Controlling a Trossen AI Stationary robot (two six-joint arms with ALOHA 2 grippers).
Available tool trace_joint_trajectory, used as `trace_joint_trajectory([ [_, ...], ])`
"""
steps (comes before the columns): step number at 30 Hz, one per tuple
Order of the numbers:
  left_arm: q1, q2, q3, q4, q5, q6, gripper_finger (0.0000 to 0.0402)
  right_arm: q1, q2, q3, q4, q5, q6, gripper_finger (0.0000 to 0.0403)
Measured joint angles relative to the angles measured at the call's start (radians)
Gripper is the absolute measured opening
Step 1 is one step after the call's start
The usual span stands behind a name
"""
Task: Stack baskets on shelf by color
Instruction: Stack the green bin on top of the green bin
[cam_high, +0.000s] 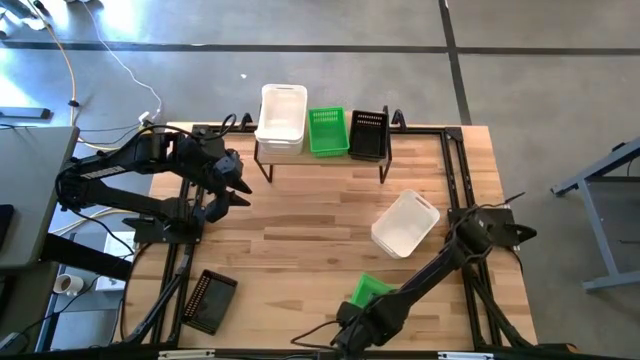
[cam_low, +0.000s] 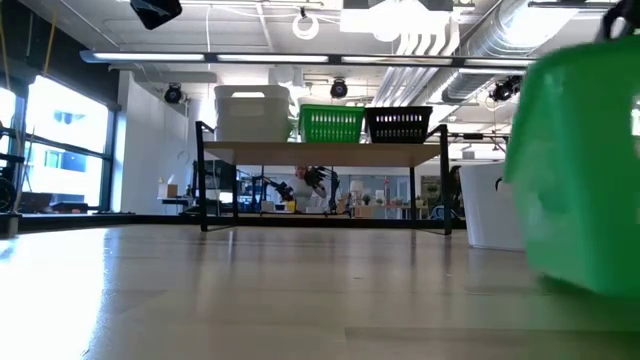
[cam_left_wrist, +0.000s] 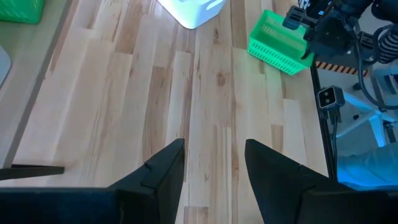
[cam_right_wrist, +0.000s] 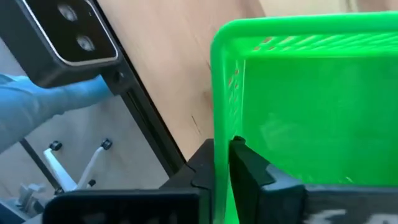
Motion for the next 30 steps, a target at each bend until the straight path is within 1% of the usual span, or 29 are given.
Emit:
trace_joint_trajectory([
  [4,0.0,0.0,0.0,0.0,0.0,0.0,0.0158,-0.02,-0.044,0.0,-0.008,0.021,-0.032,0.0004],
  [13,0.0,0.0,0.0,0.0,0.0,0.0,0.0158,-0.105,-0.155,0.0,-0.007,0.094,-0.144,0.0],
  [21,0.0,0.0,0.0,0.0,0.0,0.0,0.0158,-0.232,-0.248,0.0,-0.011,0.132,-0.349,0.0],
  [30,0.0,0.0,0.0,0.0,0.0,0.0,0.0158,-0.406,-0.366,0.0,-0.01,0.134,-0.611,0.0],
])
